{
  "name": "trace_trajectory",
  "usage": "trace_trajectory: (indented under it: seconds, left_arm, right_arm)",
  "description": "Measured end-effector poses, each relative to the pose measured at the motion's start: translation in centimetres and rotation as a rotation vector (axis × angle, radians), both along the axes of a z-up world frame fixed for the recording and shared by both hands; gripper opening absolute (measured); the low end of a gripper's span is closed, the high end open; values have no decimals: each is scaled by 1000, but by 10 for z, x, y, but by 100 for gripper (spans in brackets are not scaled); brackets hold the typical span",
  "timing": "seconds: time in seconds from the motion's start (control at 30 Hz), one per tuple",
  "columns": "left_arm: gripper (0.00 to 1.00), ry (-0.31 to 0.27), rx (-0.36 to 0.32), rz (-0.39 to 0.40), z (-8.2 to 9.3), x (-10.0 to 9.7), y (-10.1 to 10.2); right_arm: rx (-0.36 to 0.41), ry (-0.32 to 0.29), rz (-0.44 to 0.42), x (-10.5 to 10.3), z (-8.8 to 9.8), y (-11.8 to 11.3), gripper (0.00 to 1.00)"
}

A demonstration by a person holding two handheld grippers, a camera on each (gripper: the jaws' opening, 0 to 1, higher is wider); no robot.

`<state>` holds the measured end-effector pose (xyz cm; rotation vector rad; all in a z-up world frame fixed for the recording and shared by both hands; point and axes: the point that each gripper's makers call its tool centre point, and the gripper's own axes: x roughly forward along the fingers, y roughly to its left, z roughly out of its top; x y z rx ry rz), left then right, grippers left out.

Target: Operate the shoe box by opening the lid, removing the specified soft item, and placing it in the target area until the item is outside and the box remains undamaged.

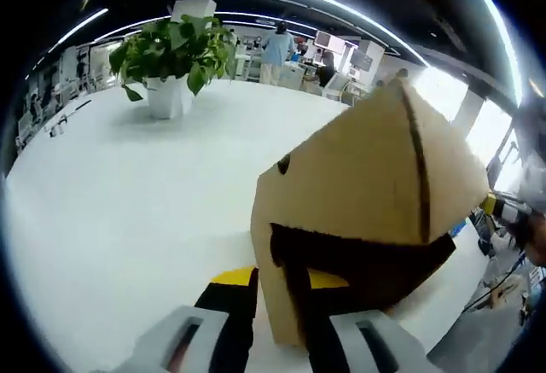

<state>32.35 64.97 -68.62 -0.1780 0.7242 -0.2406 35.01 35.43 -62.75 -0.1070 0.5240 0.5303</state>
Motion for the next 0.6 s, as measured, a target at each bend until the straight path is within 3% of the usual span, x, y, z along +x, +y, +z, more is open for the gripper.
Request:
trace_trajectory:
  seconds: [0.13, 0.23, 0.3, 0.4, 0.5, 0.6]
  left_arm:
    - [21, -35, -6, -32, 11, -5, -3]
    - [21, -96, -16, -80, 26, -12, -12]
    - [21, -117, 10, -114, 31, -15, -15]
    - [21, -143, -8, -162, 36, -20, -22]
    - [23, -162, 34, -215, 36, -25, -23]
    - [24, -165, 11, -227, 36, -30, -23]
  right_arm:
    - [14, 15, -2, -5, -5, 0, 0]
    - [18, 24, 1, -8, -10, 0, 0]
    - [28, 33, 4, -9, -14, 0, 0]
    - [26, 41, 7, -13, -19, 0, 0]
    - [40, 48, 10, -18, -21, 2, 0]
    - [40, 56, 14, -22, -25, 3, 0]
